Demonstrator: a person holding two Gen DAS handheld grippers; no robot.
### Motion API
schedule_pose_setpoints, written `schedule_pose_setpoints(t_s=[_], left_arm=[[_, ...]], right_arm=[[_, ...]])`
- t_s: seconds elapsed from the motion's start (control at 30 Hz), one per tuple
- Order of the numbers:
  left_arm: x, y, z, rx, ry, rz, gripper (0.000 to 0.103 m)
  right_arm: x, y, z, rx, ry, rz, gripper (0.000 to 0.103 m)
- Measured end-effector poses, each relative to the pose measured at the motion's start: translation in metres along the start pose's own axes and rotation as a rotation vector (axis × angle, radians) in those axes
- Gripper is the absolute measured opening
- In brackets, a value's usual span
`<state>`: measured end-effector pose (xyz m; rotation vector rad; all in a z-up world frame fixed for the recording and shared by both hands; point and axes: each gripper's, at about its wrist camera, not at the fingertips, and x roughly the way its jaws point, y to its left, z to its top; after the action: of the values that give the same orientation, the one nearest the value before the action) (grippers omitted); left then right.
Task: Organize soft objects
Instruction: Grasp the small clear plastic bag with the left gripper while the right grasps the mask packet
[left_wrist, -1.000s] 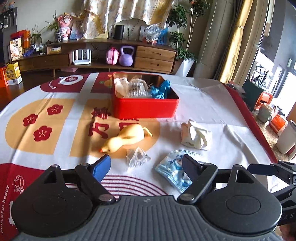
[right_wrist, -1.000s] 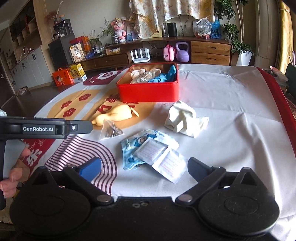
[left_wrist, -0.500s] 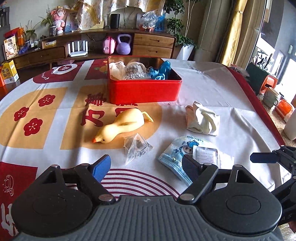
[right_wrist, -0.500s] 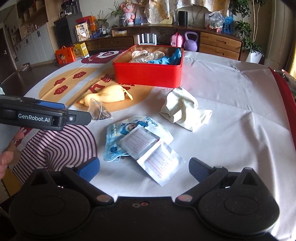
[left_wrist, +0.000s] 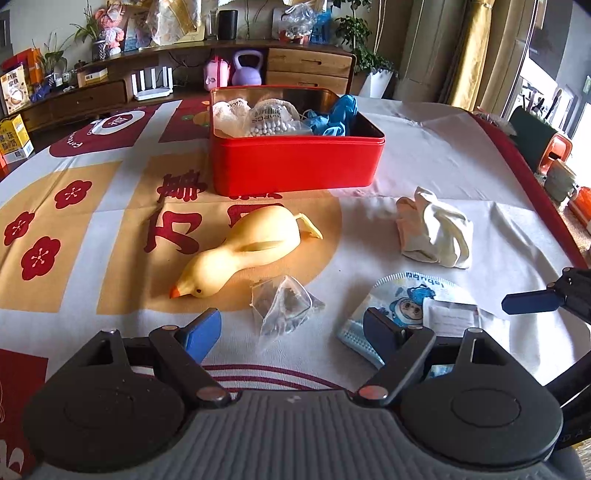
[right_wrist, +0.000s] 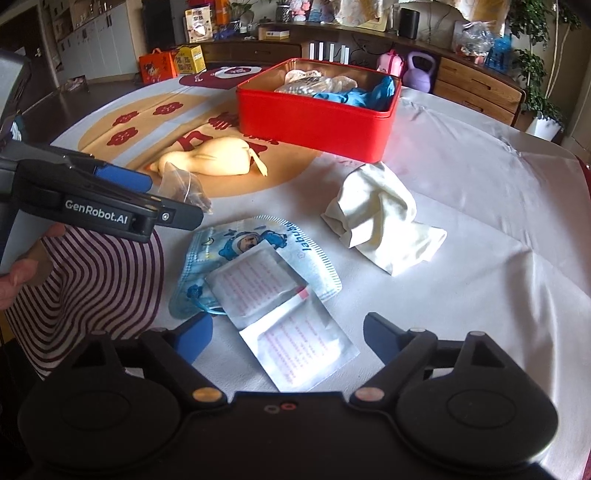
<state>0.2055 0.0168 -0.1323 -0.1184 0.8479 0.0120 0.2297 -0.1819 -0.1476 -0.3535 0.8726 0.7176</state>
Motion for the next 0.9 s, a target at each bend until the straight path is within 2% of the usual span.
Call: schedule_pose_setpoints(t_s=[0.17,0.23,0.47,0.57,0.63,0.7,0.83,0.9], left_arm=[[0.01,0.001,-0.001,0.018,0.006,0.014,0.084],[0.013,0.002,0.0,0.021,0.008,0.012,0.084],[0.019,0.005,0.0,0.027,-0.006,0.023,0.084],[0.019,0.003,-0.001,0.024,-0.016,0.034,0.08],[0.018,0.002,-0.001,0.029,-0.022,0.041,0.077],[0.017,0.001,-0.002,0.038,-0.029,0.047,0.067],[0.015,0.001,-0.002,0.034,-0.032,0.049,0.055],[0.014,0.001,-0.003,0.041,-0.034,0.061,0.041]], right_arm=[[0.009,0.0,-0.001,-0.025,0.025,0.001,0.076],[0.01,0.0,-0.001,-0.024,0.021,0.0,0.076],[0.007,0.002,-0.001,-0.012,0.01,-0.011,0.062],[0.005,0.002,-0.002,-0.002,0.006,-0.016,0.057],[0.004,0.003,-0.004,0.006,0.004,-0.022,0.055],[0.002,0.003,-0.005,0.014,0.002,-0.024,0.052],[-0.001,0.003,-0.007,0.037,-0.007,-0.031,0.051],[-0.003,0.004,-0.008,0.046,-0.012,-0.037,0.05]])
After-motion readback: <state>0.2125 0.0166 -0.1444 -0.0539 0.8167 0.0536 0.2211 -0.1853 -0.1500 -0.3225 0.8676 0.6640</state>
